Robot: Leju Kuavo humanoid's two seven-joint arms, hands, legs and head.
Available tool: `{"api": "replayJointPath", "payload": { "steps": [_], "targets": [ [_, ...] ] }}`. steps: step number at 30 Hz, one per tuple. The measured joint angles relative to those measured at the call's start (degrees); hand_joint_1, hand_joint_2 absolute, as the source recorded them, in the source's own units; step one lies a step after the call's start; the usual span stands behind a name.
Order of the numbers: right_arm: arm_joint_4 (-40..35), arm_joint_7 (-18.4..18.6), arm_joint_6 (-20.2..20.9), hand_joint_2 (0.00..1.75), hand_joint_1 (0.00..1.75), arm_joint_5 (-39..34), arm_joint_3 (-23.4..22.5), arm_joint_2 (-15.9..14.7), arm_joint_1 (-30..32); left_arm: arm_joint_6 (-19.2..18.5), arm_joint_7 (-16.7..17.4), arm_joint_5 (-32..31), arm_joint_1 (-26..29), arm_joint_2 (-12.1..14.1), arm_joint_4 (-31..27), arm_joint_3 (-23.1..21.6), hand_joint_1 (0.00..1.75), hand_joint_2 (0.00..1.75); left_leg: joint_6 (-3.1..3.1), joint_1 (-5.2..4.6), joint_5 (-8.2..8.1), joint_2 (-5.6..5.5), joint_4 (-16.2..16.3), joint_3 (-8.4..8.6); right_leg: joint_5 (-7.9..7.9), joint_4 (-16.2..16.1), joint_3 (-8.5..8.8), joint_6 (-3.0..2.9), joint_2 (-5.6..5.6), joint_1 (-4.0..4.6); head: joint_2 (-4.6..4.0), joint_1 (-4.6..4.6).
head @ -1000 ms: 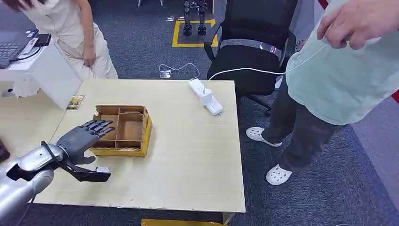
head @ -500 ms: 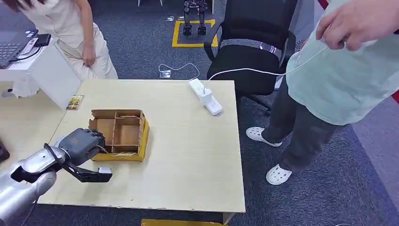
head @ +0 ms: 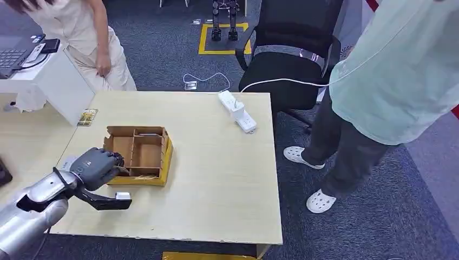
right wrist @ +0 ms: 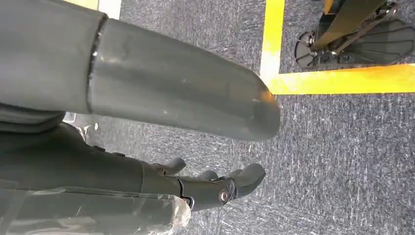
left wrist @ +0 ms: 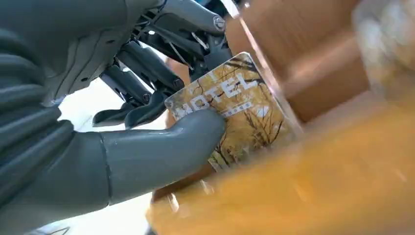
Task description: Pass the card to the sensor for recognition and then transmit it.
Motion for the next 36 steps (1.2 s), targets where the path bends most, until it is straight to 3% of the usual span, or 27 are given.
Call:
{"api": "replayJointPath", "payload": {
  "steps": [8,12,20,24,28,31,36],
  "targets": [
    [0.0,-0.3,0.3,0.0,0.0,1.0,-0.3,0.0,0.0,1.6,2.7,-1.5,-6.4,-1.6,0.2,10.1,1.75,1.75,0.0,0.0,0.03,0.0,0.0,-0.01,0.05,0.0,0.0,-0.04,0.0,0.0,0.0,0.0],
    [0.0,-0.4,0.4,0.0,0.0,1.2,-0.3,0.0,0.0,3.4,5.4,-4.6,-10.0,-2.9,1.8,12.8,1.75,1.75,0.0,0.0,0.03,0.01,0.0,0.0,0.06,0.0,-0.01,-0.03,0.02,0.0,0.0,-0.02],
    [-0.1,-0.1,0.6,0.0,0.0,2.2,-0.3,0.0,-0.1,9.9,12.7,-13.0,-16.6,-7.0,11.6,14.2,1.75,1.75,0.0,0.0,0.03,0.01,0.0,0.0,0.07,0.0,0.0,-0.03,0.01,0.0,0.0,-0.02],
    [-0.2,0.0,0.7,0.0,0.0,2.4,-0.3,0.0,-0.1,11.3,13.7,-14.7,-18.3,-8.7,15.4,14.2,1.75,1.75,0.0,0.0,0.04,0.02,0.0,-0.01,0.07,0.0,-0.01,-0.03,0.04,0.0,0.0,-0.02],
    [-0.4,0.0,0.4,0.0,0.0,2.9,-0.4,0.0,-0.1,16.6,19.6,-21.3,-20.3,-10.4,20.3,14.7,1.75,1.75,0.0,0.0,0.03,0.02,0.0,-0.01,0.07,0.0,-0.01,-0.03,0.04,0.0,0.0,0.0],
    [-0.4,0.2,-0.1,0.0,0.0,3.0,-0.5,0.0,-0.2,20.1,20.3,-23.4,-21.1,-11.6,24.2,15.7,1.75,1.75,0.0,0.0,0.03,0.02,0.0,0.0,0.07,0.0,-0.02,-0.03,0.04,0.0,0.0,-0.02],
    [-0.4,0.3,-0.2,0.0,0.0,3.2,-1.0,0.1,-0.2,20.9,20.7,-25.1,-21.9,-12.9,27.8,17.1,1.75,1.75,0.0,0.0,0.03,0.01,0.0,-0.01,0.07,0.0,-0.02,-0.03,0.03,0.0,0.0,-0.02]
  ]
}}
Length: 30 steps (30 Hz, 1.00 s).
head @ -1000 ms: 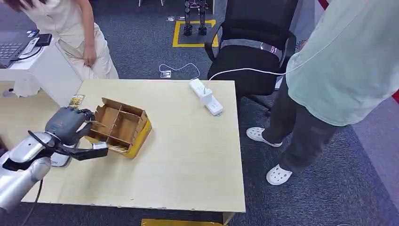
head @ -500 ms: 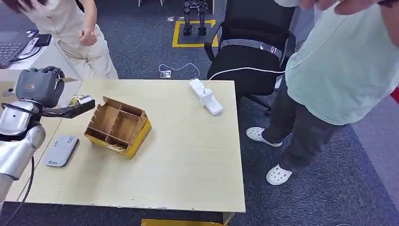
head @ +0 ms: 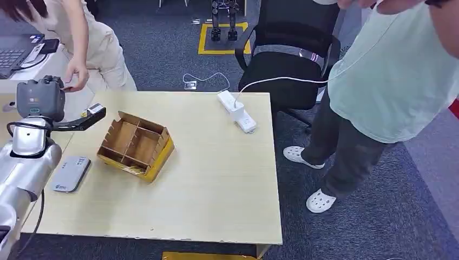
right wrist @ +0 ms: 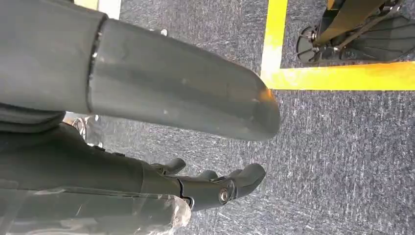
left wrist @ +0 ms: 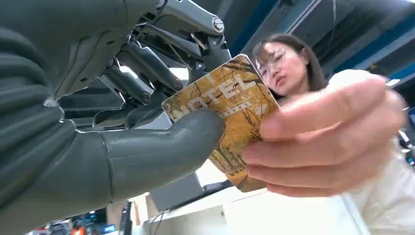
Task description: Pass the card to the sensor for recognition and then transmit it.
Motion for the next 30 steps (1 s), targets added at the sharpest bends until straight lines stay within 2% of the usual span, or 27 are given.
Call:
{"api": "replayJointPath", "payload": {
  "steps": [2,3,4,9,22,25,28,30],
  "targets": [
    [0.0,0.0,0.0,0.0,0.0,0.0,-0.2,0.0,0.0,0.0,0.0,-0.2,-0.3,-0.4,0.8,0.5,1.08,1.75,0.0,0.0,0.0,0.02,0.0,0.0,0.0,0.0,0.0,0.0,0.03,0.0,0.0,0.0],
    [0.0,0.0,0.0,0.0,0.0,0.1,-0.3,0.0,0.0,0.0,0.0,-0.3,-0.4,-0.6,1.2,0.7,0.14,1.75,0.0,0.0,0.0,0.05,0.0,0.0,0.0,0.0,0.0,0.0,0.06,0.0,0.0,0.0],
    [0.0,0.0,0.0,0.0,0.0,0.1,-0.3,0.0,0.0,0.3,-0.2,-0.3,-0.5,-0.7,1.5,0.9,0.0,1.75,0.0,0.0,0.0,0.05,0.0,0.0,0.0,0.0,0.0,0.0,0.07,0.0,0.0,-0.02],
    [0.0,0.0,0.1,0.0,0.0,0.4,-0.3,0.0,0.0,2.1,-0.8,-0.4,-0.4,-1.2,2.2,1.4,0.0,1.75,0.0,0.0,0.0,0.01,0.0,-0.01,0.0,0.0,0.0,0.0,0.03,0.0,0.0,0.0],
    [0.0,0.0,0.1,0.0,0.0,0.7,-0.7,0.2,0.0,1.7,-1.4,-1.1,-0.3,-1.0,2.3,3.6,0.0,1.75,0.0,0.0,0.0,0.02,0.0,-0.02,0.0,0.0,0.01,0.0,0.03,0.0,0.0,0.0],
    [0.0,0.0,0.1,0.0,0.0,0.6,-0.9,0.3,0.0,0.5,-1.6,-1.4,-0.3,0.5,2.4,3.9,0.0,1.75,0.0,0.0,0.0,0.04,0.0,-0.04,0.0,0.0,0.01,0.0,0.06,0.0,0.0,0.02],
    [0.0,0.1,0.2,0.0,0.0,0.5,-1.3,0.4,0.1,-0.8,-0.7,-1.7,-0.2,3.3,4.1,4.7,0.0,1.75,-0.01,0.02,-0.01,0.21,0.0,-0.07,0.0,0.1,-0.07,-0.01,0.25,0.01,0.0,0.0],
    [0.0,0.4,0.2,0.0,0.0,0.5,-1.6,0.5,0.2,-1.0,-1.2,-1.0,-0.1,6.4,6.2,5.8,0.0,1.75,-0.01,0.03,-0.01,0.23,-0.1,-0.07,-0.02,0.1,-0.12,-0.03,0.27,0.02,0.0,0.0]
  ]
}}
